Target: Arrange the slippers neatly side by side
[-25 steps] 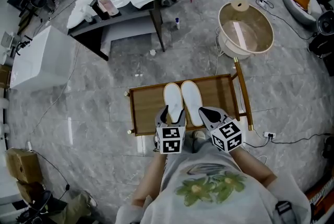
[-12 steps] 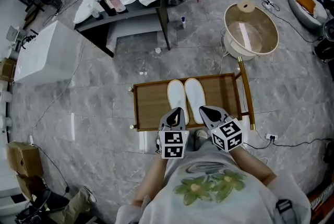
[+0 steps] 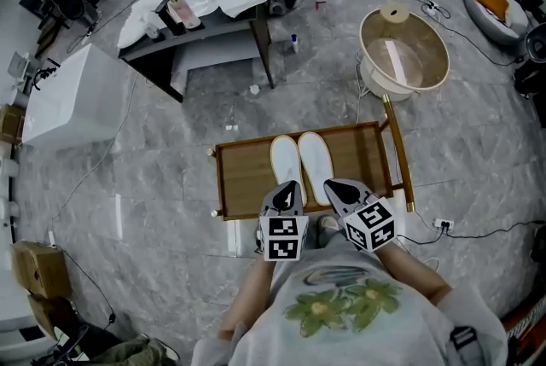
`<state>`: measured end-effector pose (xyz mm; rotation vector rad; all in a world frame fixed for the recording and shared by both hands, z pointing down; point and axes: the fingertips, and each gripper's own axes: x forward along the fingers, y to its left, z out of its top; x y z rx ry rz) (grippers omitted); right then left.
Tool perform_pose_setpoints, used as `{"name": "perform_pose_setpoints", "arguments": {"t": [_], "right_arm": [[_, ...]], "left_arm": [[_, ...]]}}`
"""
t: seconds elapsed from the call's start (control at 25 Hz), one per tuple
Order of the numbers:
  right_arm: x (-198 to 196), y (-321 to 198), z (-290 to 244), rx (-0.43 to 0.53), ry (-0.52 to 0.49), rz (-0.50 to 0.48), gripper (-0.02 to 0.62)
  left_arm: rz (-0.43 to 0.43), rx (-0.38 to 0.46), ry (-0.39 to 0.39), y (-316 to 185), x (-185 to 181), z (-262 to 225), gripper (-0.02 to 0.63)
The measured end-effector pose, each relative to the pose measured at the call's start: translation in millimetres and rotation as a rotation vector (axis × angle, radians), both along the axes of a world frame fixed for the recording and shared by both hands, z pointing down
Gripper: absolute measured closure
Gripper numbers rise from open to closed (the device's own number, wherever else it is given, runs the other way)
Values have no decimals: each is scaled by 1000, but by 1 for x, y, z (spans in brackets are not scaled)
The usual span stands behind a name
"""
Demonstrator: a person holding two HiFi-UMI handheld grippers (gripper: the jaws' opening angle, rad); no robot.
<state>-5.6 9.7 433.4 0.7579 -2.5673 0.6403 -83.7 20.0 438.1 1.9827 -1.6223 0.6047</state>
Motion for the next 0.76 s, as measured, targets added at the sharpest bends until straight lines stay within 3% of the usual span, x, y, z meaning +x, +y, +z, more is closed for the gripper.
{"name": "perform_pose_setpoints", "arguments": {"t": [0.76], "right_arm": [[3, 8, 0, 6, 16, -13, 589]], "left_arm": [[-4, -5, 19, 11, 3, -1, 591]]}}
